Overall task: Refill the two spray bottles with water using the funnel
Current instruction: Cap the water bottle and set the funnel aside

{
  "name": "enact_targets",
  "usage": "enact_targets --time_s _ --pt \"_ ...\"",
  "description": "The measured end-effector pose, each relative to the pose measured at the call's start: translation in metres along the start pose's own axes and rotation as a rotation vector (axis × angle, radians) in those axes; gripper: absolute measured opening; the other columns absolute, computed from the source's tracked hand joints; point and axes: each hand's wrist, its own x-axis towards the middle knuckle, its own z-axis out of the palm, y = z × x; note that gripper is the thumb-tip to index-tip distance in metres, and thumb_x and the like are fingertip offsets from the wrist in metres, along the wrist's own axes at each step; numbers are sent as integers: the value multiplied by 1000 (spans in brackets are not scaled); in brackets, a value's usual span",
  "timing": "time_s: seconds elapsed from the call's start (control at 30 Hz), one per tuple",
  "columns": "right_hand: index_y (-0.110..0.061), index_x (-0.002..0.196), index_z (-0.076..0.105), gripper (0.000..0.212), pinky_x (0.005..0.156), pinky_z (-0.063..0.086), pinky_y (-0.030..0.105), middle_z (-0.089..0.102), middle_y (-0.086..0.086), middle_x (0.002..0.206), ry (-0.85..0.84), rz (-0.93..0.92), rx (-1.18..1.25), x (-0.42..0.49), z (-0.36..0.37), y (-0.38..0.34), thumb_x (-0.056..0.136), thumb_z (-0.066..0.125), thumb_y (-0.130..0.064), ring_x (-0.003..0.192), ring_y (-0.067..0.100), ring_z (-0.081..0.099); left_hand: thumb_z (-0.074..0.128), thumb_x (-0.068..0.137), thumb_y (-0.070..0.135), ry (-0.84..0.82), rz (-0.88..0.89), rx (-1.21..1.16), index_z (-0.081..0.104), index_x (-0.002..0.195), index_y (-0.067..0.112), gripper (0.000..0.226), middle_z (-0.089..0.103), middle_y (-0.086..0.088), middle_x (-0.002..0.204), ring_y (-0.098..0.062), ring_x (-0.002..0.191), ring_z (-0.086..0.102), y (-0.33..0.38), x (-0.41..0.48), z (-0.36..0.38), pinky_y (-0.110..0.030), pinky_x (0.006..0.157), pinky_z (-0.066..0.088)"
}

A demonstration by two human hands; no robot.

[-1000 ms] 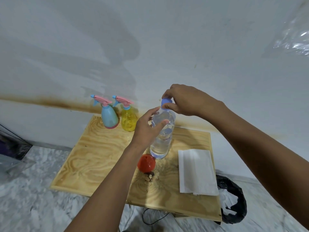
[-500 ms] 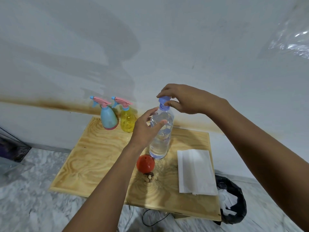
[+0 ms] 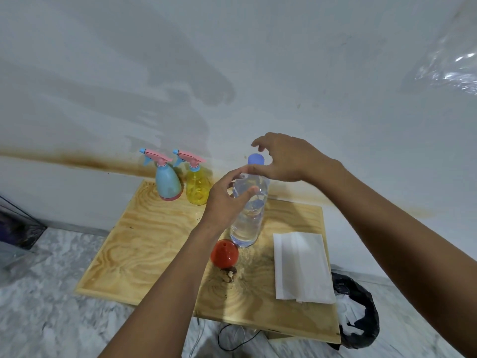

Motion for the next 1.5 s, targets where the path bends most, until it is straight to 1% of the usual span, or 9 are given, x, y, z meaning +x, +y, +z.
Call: enact_targets --time_s 0.1,0.27,0.47,0.63,0.73,0.93,1.17,1.37,1.5 --pt "-31 137 53 47 96 45 30 56 -16 126 -125 -88 103 -2 -11 10 94 58 -49 104 3 55 79 82 33 9 -15 -1 60 129 32 51 64 11 120 2 104 57 -1 0 1 -3 75 46" --pt "-26 104 66 35 69 44 26 61 -13 90 86 24 132 0 9 10 87 64 -57 80 6 57 80 82 31 17 -19 -28 59 132 29 54 64 11 121 1 106 57 -3 1 0 -4 75 47" --pt "-24 130 59 43 98 44 24 60 -12 130 -15 -99 340 -4 19 22 94 59 -48 117 4 54 79 82 33 11 -20 -22 60 133 29 55 65 11 121 -5 110 59 -5 0 3 -19 87 51" --pt "-20 114 65 40 86 46 23 67 -10 113 295 60 376 -5 53 5 90 64 -52 103 7 60 79 82 31 28 -21 -18 60 132 30 53 65 10 122 -3 111 58 -6 1 2 -7 81 47" --pt "-19 98 60 38 75 46 20 65 -10 95 447 176 514 -8 67 -3 84 70 -53 89 7 60 79 82 32 9 -28 -22 59 134 30 56 64 11 123 -6 115 56 -7 1 3 -19 89 50" --pt "-19 122 64 35 104 47 28 67 -9 122 197 -19 640 -9 56 15 93 67 -37 113 4 61 80 82 30 8 -24 -33 61 132 31 54 66 8 121 -7 111 59 -7 2 2 -16 86 48" --pt "-17 96 50 33 64 45 11 60 -14 87 571 262 784 -7 86 -22 89 69 -43 76 -3 60 77 84 32 -12 33 12 59 130 33 49 67 11 123 -6 116 58 -7 1 5 -16 88 47" --pt "-29 114 55 34 99 48 27 64 -20 112 516 219 926 -17 97 -20 90 64 -51 112 -1 59 75 86 36 -73 1 37 53 138 34 57 58 21 132 13 117 51 -7 0 -7 -22 99 46" --pt "-26 139 46 58 112 41 35 53 -12 142 487 240 889 -32 119 -8 90 65 -49 132 4 48 72 89 34 -41 -116 -3 46 144 32 60 49 15 145 -6 126 52 -32 -9 -24 -25 100 42"
